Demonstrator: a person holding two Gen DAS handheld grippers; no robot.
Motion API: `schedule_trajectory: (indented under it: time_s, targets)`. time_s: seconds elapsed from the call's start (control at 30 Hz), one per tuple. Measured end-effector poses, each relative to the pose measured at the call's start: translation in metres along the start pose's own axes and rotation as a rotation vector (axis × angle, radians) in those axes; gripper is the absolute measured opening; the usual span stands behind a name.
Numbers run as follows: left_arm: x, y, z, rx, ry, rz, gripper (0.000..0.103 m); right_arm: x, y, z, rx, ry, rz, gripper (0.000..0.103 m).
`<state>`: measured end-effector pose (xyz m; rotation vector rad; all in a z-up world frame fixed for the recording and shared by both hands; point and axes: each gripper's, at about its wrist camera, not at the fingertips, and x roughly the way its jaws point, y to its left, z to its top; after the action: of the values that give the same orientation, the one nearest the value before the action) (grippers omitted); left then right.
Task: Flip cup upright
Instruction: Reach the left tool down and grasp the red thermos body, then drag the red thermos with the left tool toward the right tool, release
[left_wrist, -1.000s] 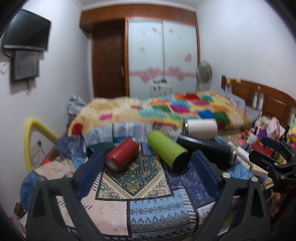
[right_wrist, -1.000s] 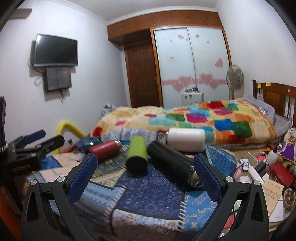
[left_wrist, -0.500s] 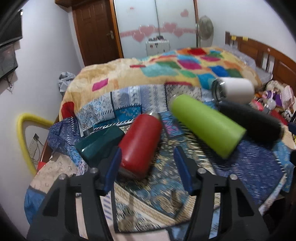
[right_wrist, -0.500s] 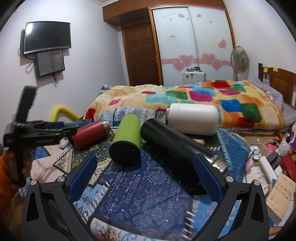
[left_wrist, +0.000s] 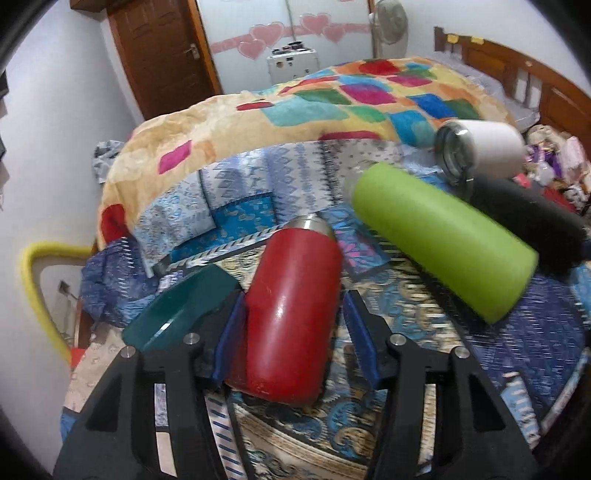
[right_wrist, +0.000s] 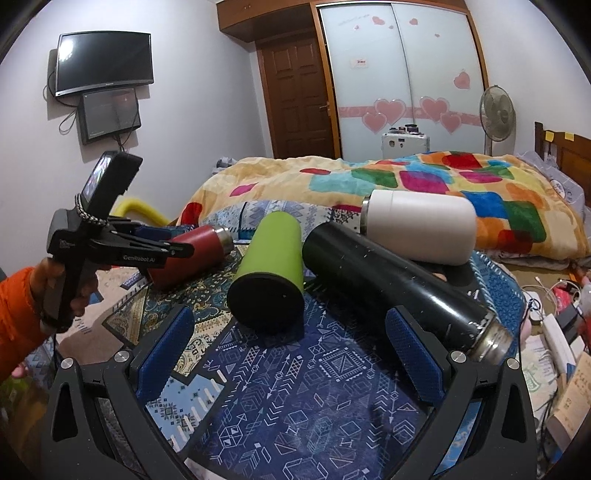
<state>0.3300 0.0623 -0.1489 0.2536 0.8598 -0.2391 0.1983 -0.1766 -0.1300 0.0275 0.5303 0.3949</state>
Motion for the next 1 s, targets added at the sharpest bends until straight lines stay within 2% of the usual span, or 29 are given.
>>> schedule_trajectory:
  time_s: [0.1,0.17,0.23,0.4,0.5,0.67,0.8,1.0]
  targets:
    - [-0.008,-0.008,0.002,0.019,0.009,-0.053,0.053,0.000,-0.002,0.000,0.005,0.004,0.005,0.103]
    - [-0.010,-0.014,0.005,0.050,-0.006,-0.016,0.054,-0.001,-0.004,0.001,0.012,0.002,0.008,0.103]
    - [-0.002,-0.015,0.007,0.069,0.010,0.026,0.061,-0.001,-0.005,0.002,0.016,0.000,0.011,0.103]
    - [0.021,-0.020,0.008,0.072,0.077,-0.038,0.064,-0.004,-0.005,0.004,0.009,-0.011,0.007,0.103]
    - [0.034,-0.027,0.005,0.090,0.092,0.002,0.065,-0.005,-0.008,0.004,0.016,-0.013,0.008,0.103]
    - [0.047,-0.022,0.004,0.020,0.119,-0.009,0.067,-0.003,-0.011,0.003,0.026,-0.006,0.005,0.103]
    - [0.044,-0.025,0.001,0.014,0.107,-0.008,0.063,-0.004,-0.013,0.002,0.030,-0.001,0.004,0.103]
    - [0.023,-0.034,-0.014,0.044,0.111,0.012,0.062,-0.011,-0.013,0.005,0.021,-0.012,-0.004,0.103]
